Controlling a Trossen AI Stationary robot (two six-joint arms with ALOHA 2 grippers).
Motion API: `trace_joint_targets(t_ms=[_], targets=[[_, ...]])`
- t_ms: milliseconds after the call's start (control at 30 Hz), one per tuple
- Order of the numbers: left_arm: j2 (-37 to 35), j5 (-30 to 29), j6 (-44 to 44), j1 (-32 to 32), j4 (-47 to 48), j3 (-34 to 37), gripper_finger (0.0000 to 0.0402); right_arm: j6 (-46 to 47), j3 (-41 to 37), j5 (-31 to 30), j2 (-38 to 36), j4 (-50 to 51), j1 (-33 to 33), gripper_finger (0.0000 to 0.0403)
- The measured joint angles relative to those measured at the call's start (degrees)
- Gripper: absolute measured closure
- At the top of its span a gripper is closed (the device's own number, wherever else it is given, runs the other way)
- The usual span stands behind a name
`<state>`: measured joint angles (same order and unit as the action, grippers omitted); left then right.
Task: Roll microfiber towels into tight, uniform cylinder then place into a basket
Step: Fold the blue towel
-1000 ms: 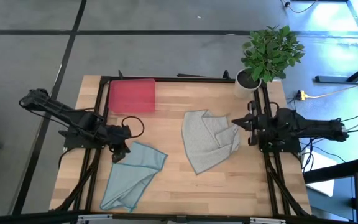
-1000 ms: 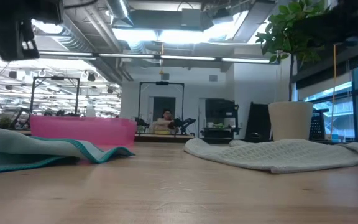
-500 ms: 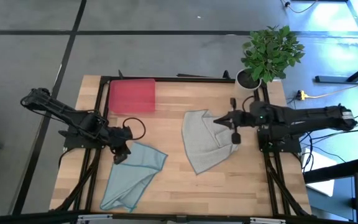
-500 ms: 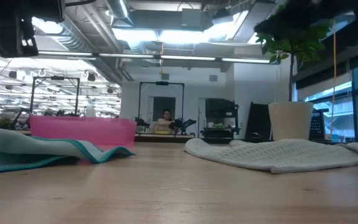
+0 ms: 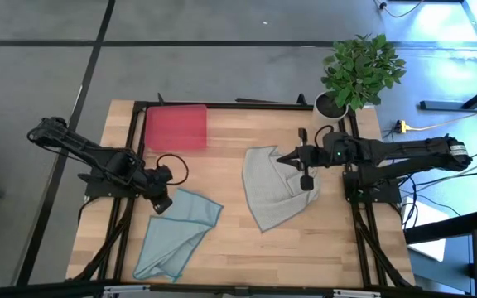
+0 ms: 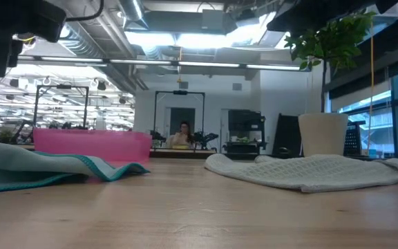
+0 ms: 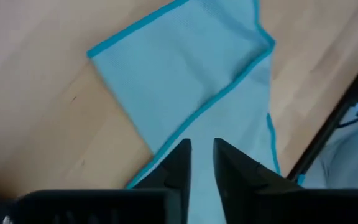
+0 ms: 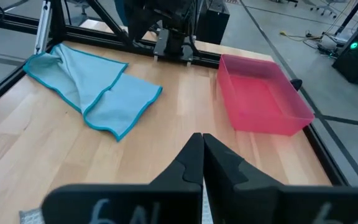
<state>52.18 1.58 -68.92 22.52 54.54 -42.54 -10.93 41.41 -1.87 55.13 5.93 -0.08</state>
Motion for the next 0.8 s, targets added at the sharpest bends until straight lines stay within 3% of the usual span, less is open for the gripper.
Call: trace_joint_targets(t_ms=[300,600,800], targets=[[0.51,0.97,-11.88,0.02,1.94,1.64,0.0307,0.12,0.00,0.00,-0.15,-0.07,0.00,0.0395],[4.93,9.08,-12.08,0.15,0.77,9.13,0.0307,0.03,0.00,-0.02,-0.15,-0.07,0.00,0.0395],[7.13,11.03,-12.14,0.15,-2.21,11.08,0.0307,-0.14,0.00,-0.02,-0.15,-0.07,0.00,0.0395]])
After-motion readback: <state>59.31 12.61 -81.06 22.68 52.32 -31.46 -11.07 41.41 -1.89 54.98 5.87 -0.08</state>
